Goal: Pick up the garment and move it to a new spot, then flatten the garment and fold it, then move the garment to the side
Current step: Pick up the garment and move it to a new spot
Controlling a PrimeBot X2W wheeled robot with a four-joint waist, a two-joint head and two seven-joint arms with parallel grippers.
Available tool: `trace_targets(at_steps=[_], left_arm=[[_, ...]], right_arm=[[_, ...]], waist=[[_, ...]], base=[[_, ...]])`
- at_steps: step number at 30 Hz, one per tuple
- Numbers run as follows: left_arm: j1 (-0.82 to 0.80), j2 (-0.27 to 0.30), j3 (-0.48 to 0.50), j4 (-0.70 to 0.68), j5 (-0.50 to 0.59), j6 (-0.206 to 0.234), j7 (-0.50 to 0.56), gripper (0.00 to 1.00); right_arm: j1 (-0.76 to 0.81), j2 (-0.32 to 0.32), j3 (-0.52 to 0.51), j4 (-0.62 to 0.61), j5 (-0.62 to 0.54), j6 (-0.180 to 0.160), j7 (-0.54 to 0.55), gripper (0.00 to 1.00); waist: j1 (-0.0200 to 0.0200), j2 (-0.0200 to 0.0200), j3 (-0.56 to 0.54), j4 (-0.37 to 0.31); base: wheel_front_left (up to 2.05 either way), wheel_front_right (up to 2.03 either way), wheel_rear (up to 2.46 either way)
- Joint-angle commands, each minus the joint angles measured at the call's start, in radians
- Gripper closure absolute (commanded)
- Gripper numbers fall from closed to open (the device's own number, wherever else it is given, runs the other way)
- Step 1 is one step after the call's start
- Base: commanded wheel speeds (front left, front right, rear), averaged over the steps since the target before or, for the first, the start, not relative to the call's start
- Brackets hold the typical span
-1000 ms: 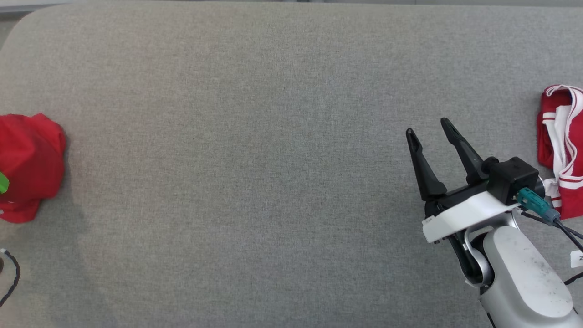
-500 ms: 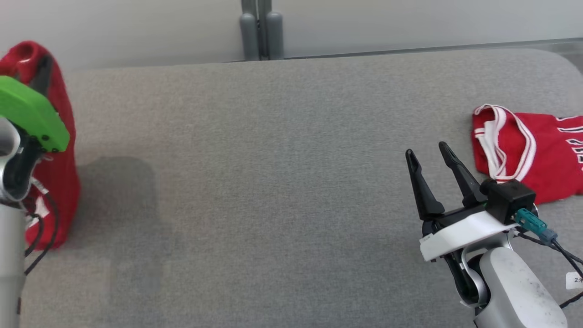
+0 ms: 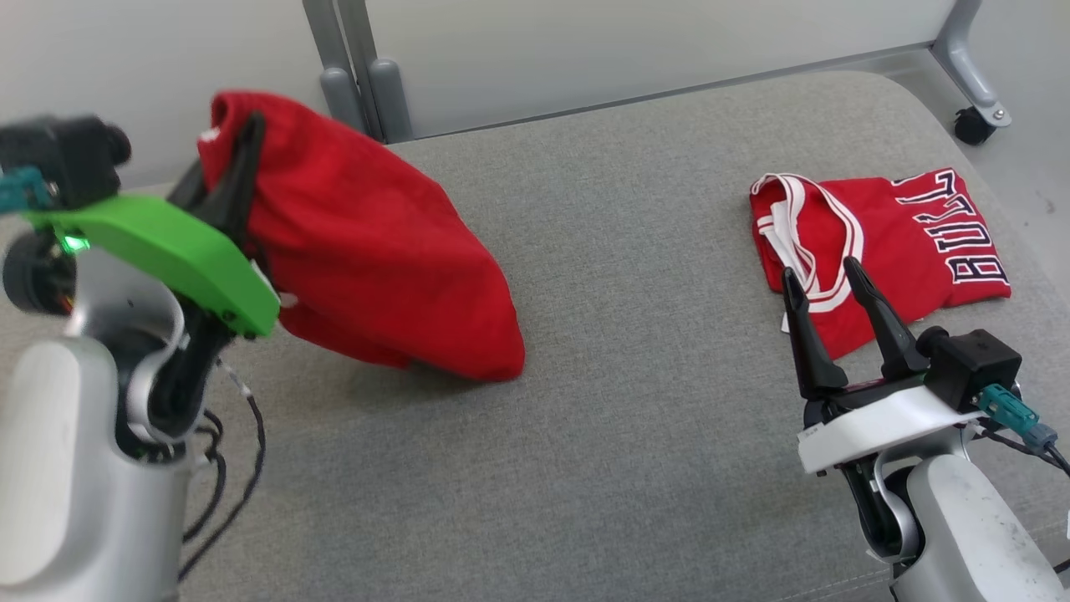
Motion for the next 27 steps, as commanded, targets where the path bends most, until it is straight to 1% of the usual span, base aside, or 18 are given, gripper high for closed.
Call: trace_targets(at_steps=[1, 3, 5, 6, 8, 10, 11, 13, 14, 15, 16, 19, 22, 27], left_arm=[[0.062, -0.010, 0.012, 0.013, -0.015, 0.012, -0.028, 1.00], [0.136, -0.007, 0.011, 0.052, 0.010, 0.020, -0.071, 1.00], [0.199, -0.030, 0.020, 0.110, 0.011, 0.027, -0.130, 1.00], [0.224, -0.028, 0.020, 0.143, 0.027, 0.031, -0.157, 1.00], [0.260, -0.019, 0.024, 0.214, 0.064, 0.041, -0.232, 1.00], [0.283, -0.023, 0.024, 0.290, 0.091, 0.048, -0.302, 1.00], [0.288, -0.033, 0.028, 0.330, 0.094, 0.045, -0.339, 1.00], [0.288, -0.033, 0.024, 0.403, 0.106, 0.031, -0.389, 1.00], [0.280, -0.033, 0.021, 0.440, 0.111, 0.023, -0.416, 0.94], [0.272, -0.037, 0.017, 0.465, 0.111, 0.016, -0.433, 0.65], [0.261, -0.043, 0.012, 0.492, 0.112, 0.008, -0.454, 0.00], [0.242, -0.046, 0.007, 0.530, 0.122, -0.009, -0.517, 0.00], [0.236, -0.036, -0.003, 0.528, 0.148, -0.016, -0.577, 0.00], [0.271, -0.010, -0.022, 0.444, 0.200, 0.010, -0.625, 0.00]], right_arm=[[0.012, 0.002, -0.001, 0.001, 0.001, 0.000, -0.002, 0.00], [0.019, 0.003, -0.002, 0.006, 0.002, 0.000, -0.002, 0.00], [0.021, 0.005, 0.000, 0.007, 0.002, 0.000, -0.002, 0.00], [0.021, 0.005, 0.001, 0.008, 0.002, 0.000, -0.002, 0.00], [0.020, 0.003, 0.005, 0.012, 0.002, 0.000, -0.002, 0.00], [0.017, 0.001, 0.014, 0.015, 0.001, 0.000, -0.002, 0.00], [0.015, -0.003, 0.017, 0.017, 0.001, 0.000, -0.002, 0.00], [0.013, -0.007, 0.023, 0.021, 0.001, 0.000, -0.002, 0.00], [0.013, -0.008, 0.030, 0.024, 0.003, 0.000, -0.002, 0.00], [0.012, -0.009, 0.033, 0.027, 0.004, 0.000, -0.002, 0.00], [0.011, -0.012, 0.036, 0.031, 0.005, 0.000, -0.002, 0.00], [0.017, -0.017, 0.040, 0.038, 0.007, 0.000, -0.002, 0.00], [0.029, -0.021, 0.044, 0.040, 0.008, 0.000, -0.003, 0.00], [0.049, -0.025, 0.043, 0.032, 0.006, 0.000, -0.003, 0.00]], waist=[[0.0000, -0.0001, 0.017, -0.014], [0.0000, -0.0001, 0.024, -0.016], [0.0000, -0.0001, 0.031, -0.017], [0.0000, -0.0001, 0.033, -0.017], [0.0000, -0.0001, 0.037, -0.015], [0.0000, -0.0001, 0.038, -0.012], [0.0000, -0.0001, 0.039, -0.010], [0.0000, -0.0001, 0.038, -0.004], [0.0000, -0.0001, 0.036, -0.001], [0.0000, -0.0001, 0.035, 0.002], [0.0000, -0.0001, 0.031, 0.006], [0.0000, -0.0001, 0.017, 0.018], [0.0000, -0.0001, -0.004, 0.032], [0.0000, -0.0001, -0.040, 0.055]], base=[[0.00, 0.00, 0.00], [0.00, 0.00, 0.00], [0.00, 0.00, 0.00], [0.00, 0.00, 0.00], [0.00, 0.00, 0.00], [0.00, 0.00, 0.00], [0.00, 0.00, 0.00], [0.00, 0.00, 0.00], [0.00, 0.00, 0.00], [0.00, 0.00, 0.00], [0.00, 0.00, 0.00], [0.00, 0.00, 0.00], [0.00, 0.00, 0.00], [0.00, 0.00, 0.00]])
